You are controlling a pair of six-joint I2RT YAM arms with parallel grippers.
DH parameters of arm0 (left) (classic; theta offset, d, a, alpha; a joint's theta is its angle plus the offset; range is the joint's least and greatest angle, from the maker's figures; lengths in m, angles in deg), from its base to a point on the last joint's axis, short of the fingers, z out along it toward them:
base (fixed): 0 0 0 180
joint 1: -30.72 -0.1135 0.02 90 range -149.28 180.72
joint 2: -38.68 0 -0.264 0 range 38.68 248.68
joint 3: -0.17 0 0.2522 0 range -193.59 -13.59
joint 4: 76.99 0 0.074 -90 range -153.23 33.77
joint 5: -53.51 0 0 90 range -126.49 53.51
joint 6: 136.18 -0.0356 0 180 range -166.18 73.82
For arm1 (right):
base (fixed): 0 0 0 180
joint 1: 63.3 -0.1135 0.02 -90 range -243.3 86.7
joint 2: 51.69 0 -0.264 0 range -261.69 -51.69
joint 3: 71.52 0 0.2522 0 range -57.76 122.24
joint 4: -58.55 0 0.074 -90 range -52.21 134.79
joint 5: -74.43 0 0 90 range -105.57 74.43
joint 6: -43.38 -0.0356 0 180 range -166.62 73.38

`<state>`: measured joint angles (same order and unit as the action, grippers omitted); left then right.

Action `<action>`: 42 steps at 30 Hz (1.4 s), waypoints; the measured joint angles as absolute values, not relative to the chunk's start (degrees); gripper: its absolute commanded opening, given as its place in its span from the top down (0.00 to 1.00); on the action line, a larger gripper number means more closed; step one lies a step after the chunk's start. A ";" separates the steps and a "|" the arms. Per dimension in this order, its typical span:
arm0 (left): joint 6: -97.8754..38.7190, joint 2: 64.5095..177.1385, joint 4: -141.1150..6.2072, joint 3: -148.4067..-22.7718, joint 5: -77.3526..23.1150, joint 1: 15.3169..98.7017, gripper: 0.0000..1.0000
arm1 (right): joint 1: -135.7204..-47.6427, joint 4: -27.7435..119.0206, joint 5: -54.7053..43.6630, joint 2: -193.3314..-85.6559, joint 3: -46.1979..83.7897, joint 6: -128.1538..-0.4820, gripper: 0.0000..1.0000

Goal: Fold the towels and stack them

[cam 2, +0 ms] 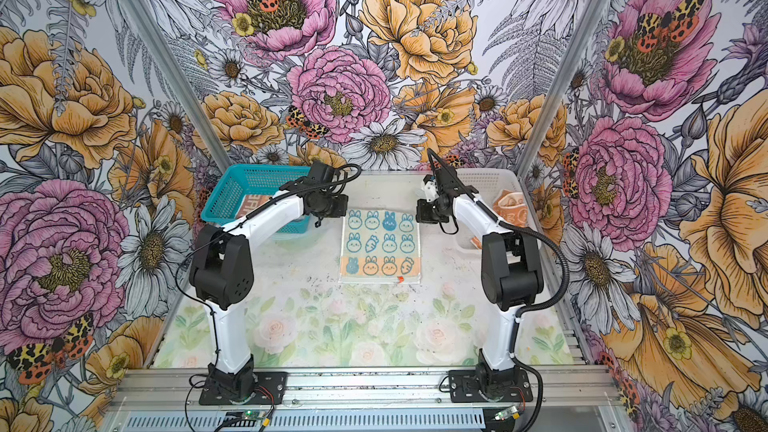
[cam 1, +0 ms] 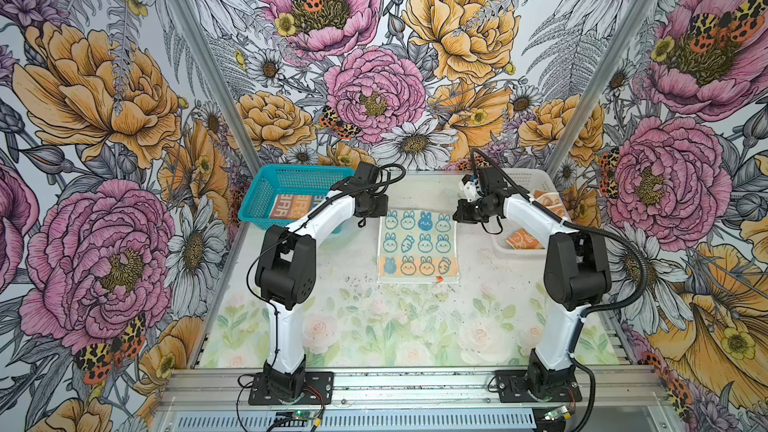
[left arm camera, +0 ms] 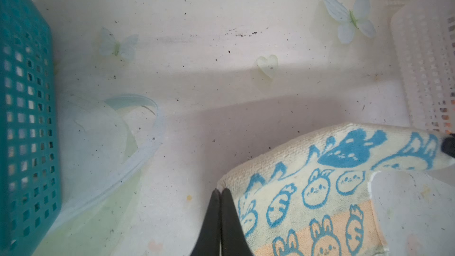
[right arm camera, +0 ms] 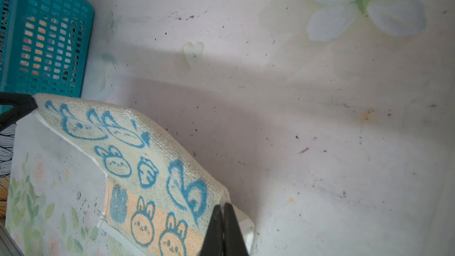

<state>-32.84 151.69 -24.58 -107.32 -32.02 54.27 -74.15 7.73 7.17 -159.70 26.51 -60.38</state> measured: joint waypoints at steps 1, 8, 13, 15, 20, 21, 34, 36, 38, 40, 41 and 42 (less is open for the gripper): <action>-32.69 150.80 -24.86 -105.88 -32.02 54.49 1.00 | -74.19 7.73 7.19 -158.76 25.42 -60.51 1.00; -29.74 141.81 -27.92 -91.50 -32.22 56.92 1.00 | -75.33 8.28 7.28 -150.56 14.23 -61.40 1.00; -26.48 135.96 -31.12 -82.16 -32.20 58.82 1.00 | -76.93 11.27 7.87 -146.41 4.24 -63.94 1.00; -25.19 135.37 -32.67 -79.35 -32.11 59.34 1.00 | -77.52 13.04 8.28 -145.95 0.48 -65.43 1.00; -22.09 137.99 -35.92 -74.80 -31.04 59.87 1.00 | -78.61 17.22 8.72 -147.63 -4.70 -69.10 1.00; -21.83 138.95 -36.30 -74.69 -30.88 59.87 1.00 | -78.74 18.00 8.74 -148.18 -4.87 -69.82 1.00; -20.99 140.52 -38.83 -77.12 -30.49 56.78 1.00 | -78.61 22.02 10.29 -152.94 0.46 -74.32 1.00; -20.97 138.88 -38.87 -77.12 -30.49 56.83 1.00 | -78.61 22.09 10.69 -152.60 0.96 -74.50 1.00; -20.97 137.09 -39.09 -77.12 -30.49 56.98 1.00 | -78.61 21.89 10.86 -151.70 1.09 -74.50 1.00; -20.80 135.61 -39.36 -76.85 -30.49 57.22 1.00 | -78.61 21.61 10.95 -150.56 1.14 -74.45 1.00; -20.75 134.93 -39.49 -76.53 -30.49 57.40 1.00 | -78.61 21.41 11.06 -149.91 1.14 -74.43 1.00; -20.62 134.47 -39.57 -76.18 -30.49 57.53 1.00 | -78.61 21.26 11.06 -149.43 1.14 -74.43 1.00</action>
